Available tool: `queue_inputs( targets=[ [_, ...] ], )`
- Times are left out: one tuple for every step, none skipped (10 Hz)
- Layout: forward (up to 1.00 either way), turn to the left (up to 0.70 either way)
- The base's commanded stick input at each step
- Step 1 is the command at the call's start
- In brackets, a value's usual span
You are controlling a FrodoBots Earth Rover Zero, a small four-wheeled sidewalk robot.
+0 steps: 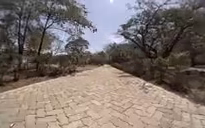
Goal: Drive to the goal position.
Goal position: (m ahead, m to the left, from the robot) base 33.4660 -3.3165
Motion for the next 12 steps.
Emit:
queue_inputs(
  targets=[
    [0.85, 0.00],
    [0.85, 0.00],
    [0.85, 0.00],
    [0.85, 0.00],
    [0.85, 0.00],
    [0.85, 0.00],
    [0.85, 0.00],
    [0.85, 0.00],
    [0.85, 0.00],
    [0.85, 0.00],
    [0.85, 0.00],
    [0.85, 0.00]
  ],
)
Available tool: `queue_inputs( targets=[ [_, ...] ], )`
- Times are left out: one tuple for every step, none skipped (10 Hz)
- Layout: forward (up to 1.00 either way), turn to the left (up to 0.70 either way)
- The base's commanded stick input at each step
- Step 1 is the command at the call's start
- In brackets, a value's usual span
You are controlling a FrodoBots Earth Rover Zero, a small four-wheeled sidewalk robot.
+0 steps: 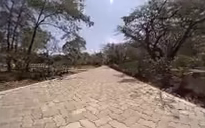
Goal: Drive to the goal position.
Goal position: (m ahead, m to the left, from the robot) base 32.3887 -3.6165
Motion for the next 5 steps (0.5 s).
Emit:
queue_inputs(
  targets=[
    [0.85, 0.00],
    [0.85, 0.00],
    [0.85, 0.00],
    [0.85, 0.00],
    [0.85, 0.00]
  ],
)
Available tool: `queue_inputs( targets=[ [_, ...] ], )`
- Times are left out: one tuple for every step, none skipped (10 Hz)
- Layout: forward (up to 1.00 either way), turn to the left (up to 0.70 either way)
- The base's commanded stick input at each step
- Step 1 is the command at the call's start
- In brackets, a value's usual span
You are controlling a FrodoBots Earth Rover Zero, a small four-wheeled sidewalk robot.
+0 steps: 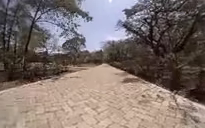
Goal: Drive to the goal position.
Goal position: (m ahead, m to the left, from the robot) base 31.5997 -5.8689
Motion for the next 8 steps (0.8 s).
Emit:
queue_inputs(
  targets=[
    [0.85, 0.00],
    [0.85, 0.00],
    [0.85, 0.00],
    [0.85, 0.00],
    [0.85, 0.00],
    [0.85, 0.00],
    [0.85, 0.00],
    [0.85, 0.00]
  ],
)
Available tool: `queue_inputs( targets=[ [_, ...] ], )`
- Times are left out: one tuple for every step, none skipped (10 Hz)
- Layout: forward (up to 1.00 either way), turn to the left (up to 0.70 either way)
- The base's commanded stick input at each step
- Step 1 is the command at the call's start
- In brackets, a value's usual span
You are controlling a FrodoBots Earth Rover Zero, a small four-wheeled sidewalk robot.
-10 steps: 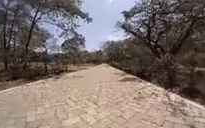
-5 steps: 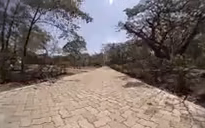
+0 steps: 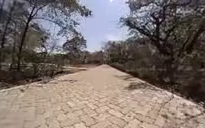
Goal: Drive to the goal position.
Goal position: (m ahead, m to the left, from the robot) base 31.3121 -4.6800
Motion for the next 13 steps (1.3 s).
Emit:
queue_inputs(
  targets=[
    [0.85, 0.00],
    [0.85, 0.00],
    [0.85, 0.00],
    [0.85, 0.00],
    [0.85, 0.00],
    [0.85, 0.00],
    [0.85, 0.00],
    [0.85, 0.00],
    [0.85, 0.00],
    [0.85, 0.00],
    [0.85, 0.00],
    [0.85, 0.00],
    [0.85, 0.00]
  ],
)
